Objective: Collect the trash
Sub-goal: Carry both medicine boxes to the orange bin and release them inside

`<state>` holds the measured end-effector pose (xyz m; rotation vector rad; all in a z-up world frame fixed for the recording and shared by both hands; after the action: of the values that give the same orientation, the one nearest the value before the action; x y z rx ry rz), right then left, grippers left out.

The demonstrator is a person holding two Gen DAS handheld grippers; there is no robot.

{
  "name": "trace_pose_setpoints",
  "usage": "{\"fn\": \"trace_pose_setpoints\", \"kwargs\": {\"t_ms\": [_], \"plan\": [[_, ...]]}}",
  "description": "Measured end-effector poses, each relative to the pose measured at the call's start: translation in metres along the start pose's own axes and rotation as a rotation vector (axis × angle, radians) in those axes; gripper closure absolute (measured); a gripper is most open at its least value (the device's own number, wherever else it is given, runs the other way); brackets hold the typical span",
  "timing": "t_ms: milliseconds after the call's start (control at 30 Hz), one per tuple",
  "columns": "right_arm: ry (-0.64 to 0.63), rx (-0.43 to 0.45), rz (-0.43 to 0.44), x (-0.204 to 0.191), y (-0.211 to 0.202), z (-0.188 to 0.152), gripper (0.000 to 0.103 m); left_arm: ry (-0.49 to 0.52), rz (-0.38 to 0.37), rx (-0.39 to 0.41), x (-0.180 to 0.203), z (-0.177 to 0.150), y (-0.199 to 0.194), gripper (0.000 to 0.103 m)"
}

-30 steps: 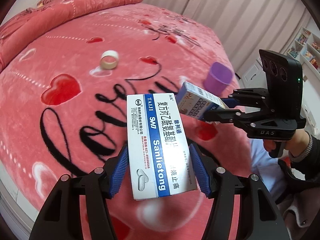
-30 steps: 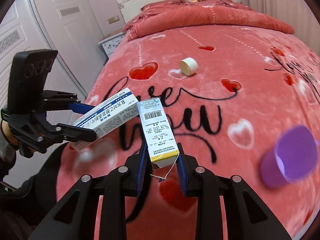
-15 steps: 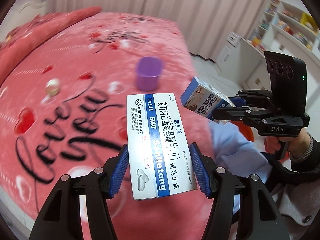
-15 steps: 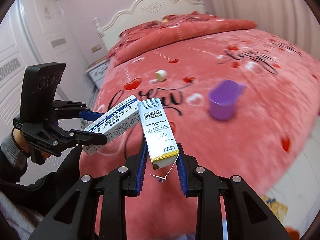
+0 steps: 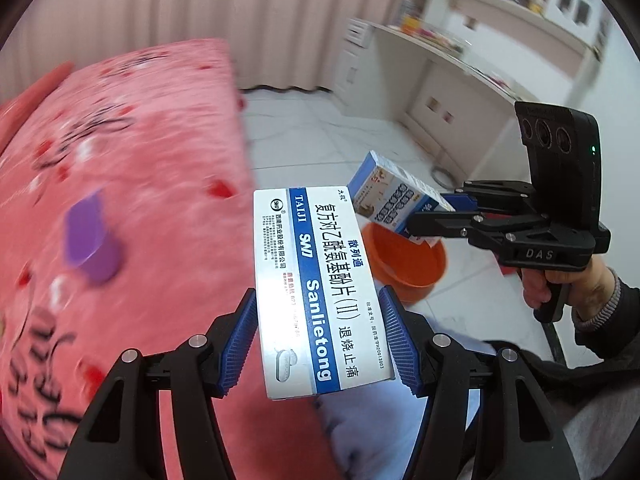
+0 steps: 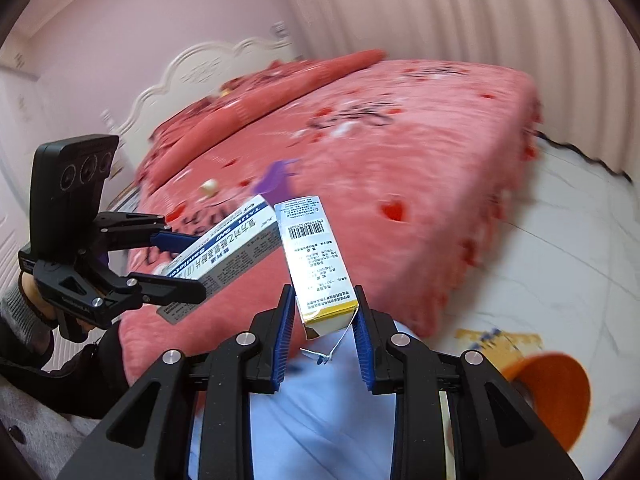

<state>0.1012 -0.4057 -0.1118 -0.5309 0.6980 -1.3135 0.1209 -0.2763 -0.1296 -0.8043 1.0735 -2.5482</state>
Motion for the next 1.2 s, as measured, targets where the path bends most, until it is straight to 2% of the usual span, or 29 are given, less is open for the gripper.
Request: {"fn": "trace_pose_setpoints", "kwargs": {"t_ms": [233,367,533,667,767,933,1133,1167,1200], "plan": [[0.173,0.008,-0.16,0.113,-0.035,-0.034,0.074,0.117,-0.119,-0.095,0.047,0.038,0.077,0.041],[0.265,-0.006,-0.241,0.167,-0.048,-0.06,0.074,0.169,-0.182,-0.149,0.07,0.056,0.122,0.041],[0.361,-0.03,-0.322,0.223,-0.051,-0.092,0.074,0.203,-0.225,-0.215,0.091,0.065,0.167,0.041],[0.4,-0.054,-0.376,0.253,-0.041,-0.108,0.071,0.21,-0.244,-0.264,0.096,0.064,0.192,0.041],[0.439,-0.075,-0.378,0.266,-0.028,-0.117,0.053,0.21,-0.249,-0.294,0.097,0.063,0.202,0.041],[0.459,-0.081,-0.359,0.276,-0.02,-0.124,0.052,0.212,-0.261,-0.334,0.099,0.064,0.217,0.041],[0.5,-0.073,-0.373,0.286,-0.032,-0.132,0.051,0.226,-0.27,-0.358,0.109,0.065,0.236,0.041],[0.507,-0.072,-0.377,0.288,-0.035,-0.134,0.051,0.231,-0.268,-0.359,0.109,0.067,0.239,0.04],[0.513,-0.072,-0.379,0.289,-0.036,-0.135,0.051,0.237,-0.253,-0.357,0.108,0.069,0.243,0.032]]}}
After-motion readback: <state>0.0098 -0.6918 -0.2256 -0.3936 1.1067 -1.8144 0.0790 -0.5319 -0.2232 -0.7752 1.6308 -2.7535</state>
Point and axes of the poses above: each gripper's, at about its wrist camera, not at the fingertips, and y roughly the way its jaws point, x to its right, z to its top, the point moved 10 cm from there along y, roughly the way its jaws point, and after that the axes turned 15 degrees about -z, right-handed, at the moved point
